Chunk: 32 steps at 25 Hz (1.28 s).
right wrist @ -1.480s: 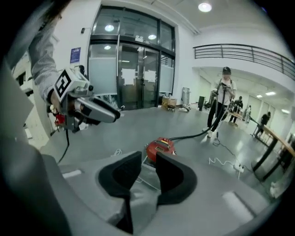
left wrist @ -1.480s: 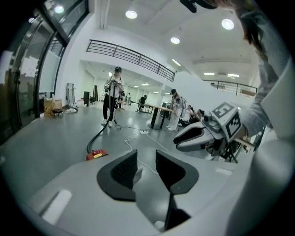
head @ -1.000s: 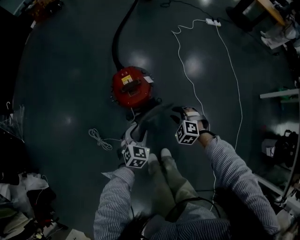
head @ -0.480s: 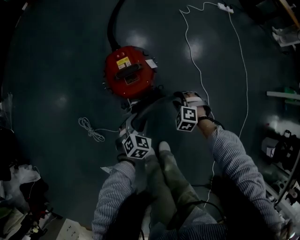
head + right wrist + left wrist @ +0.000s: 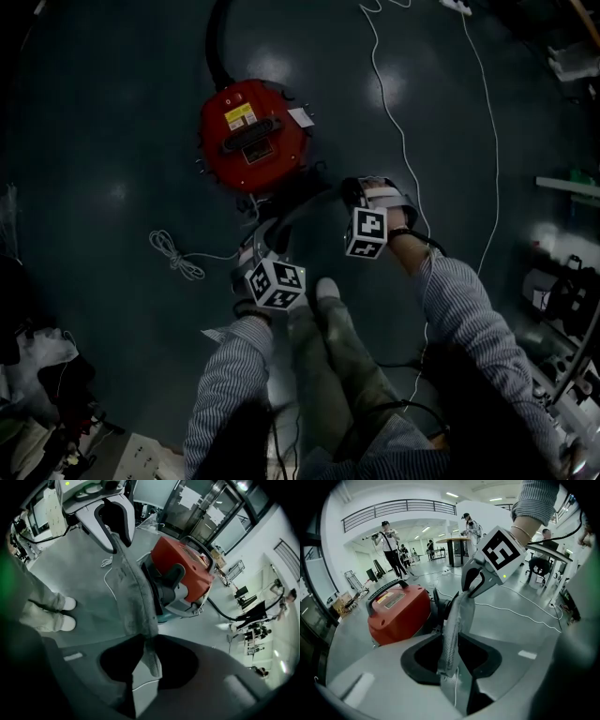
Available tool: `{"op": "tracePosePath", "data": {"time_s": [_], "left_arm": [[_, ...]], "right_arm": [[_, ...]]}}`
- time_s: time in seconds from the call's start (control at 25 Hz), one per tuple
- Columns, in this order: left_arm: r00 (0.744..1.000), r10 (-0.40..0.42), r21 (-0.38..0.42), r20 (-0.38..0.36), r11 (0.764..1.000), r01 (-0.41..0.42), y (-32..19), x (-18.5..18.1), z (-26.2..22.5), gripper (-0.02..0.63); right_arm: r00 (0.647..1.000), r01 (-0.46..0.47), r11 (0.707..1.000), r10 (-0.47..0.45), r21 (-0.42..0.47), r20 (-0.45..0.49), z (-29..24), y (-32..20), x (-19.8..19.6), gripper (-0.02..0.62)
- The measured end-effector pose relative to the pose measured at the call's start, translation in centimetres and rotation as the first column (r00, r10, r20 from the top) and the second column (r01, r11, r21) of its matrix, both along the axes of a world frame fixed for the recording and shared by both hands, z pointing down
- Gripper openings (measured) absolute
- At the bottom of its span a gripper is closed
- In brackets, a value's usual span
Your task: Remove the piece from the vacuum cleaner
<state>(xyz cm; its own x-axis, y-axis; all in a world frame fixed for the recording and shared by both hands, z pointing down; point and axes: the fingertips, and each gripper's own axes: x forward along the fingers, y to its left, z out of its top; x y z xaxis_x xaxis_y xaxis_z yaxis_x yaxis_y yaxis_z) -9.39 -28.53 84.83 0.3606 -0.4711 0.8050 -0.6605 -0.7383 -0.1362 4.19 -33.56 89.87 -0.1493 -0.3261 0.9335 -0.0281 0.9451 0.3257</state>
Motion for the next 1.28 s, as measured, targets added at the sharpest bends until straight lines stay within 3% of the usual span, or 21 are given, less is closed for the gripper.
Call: {"op": "tracePosePath", "data": {"time_s": [0.12, 0.32, 0.44, 0.88, 1.28], "left_arm": [[1.0, -0.002, -0.006, 0.008, 1.0, 0.002, -0.3, -0.1, 0.3, 0.086], [1.0, 0.022, -0.022, 0.02, 1.0, -0.022, -0.1, 0.1, 0.3, 0.048], [1.0, 0.018, -0.033, 0.015, 0.999, -0.018, 0.1, 0.2, 0.0, 0.043], [0.998, 0.056, -0.061, 0.016, 0.997, -0.055, 1.6, 0.6, -0.2, 0.035], [0.999, 0.04, -0.074, -0.004, 0.996, -0.041, 3.3, 1.3, -0.2, 0.034]], "right_arm": [[1.0, -0.004, 1.0, 0.004, -0.005, -0.011, 0.1, 0.0, 0.0, 0.05], [0.999, -0.044, 0.999, 0.044, -0.032, 0.02, -0.4, 0.6, -0.2, 0.026], [0.995, -0.086, 0.995, 0.089, -0.058, 0.048, -0.9, 0.9, -0.2, 0.025], [0.995, -0.082, 0.994, 0.085, -0.075, 0.044, -1.6, 2.6, -0.3, 0.021], [0.989, -0.13, 0.987, 0.136, -0.092, 0.063, -1.9, 4.5, -0.5, 0.021]]}}
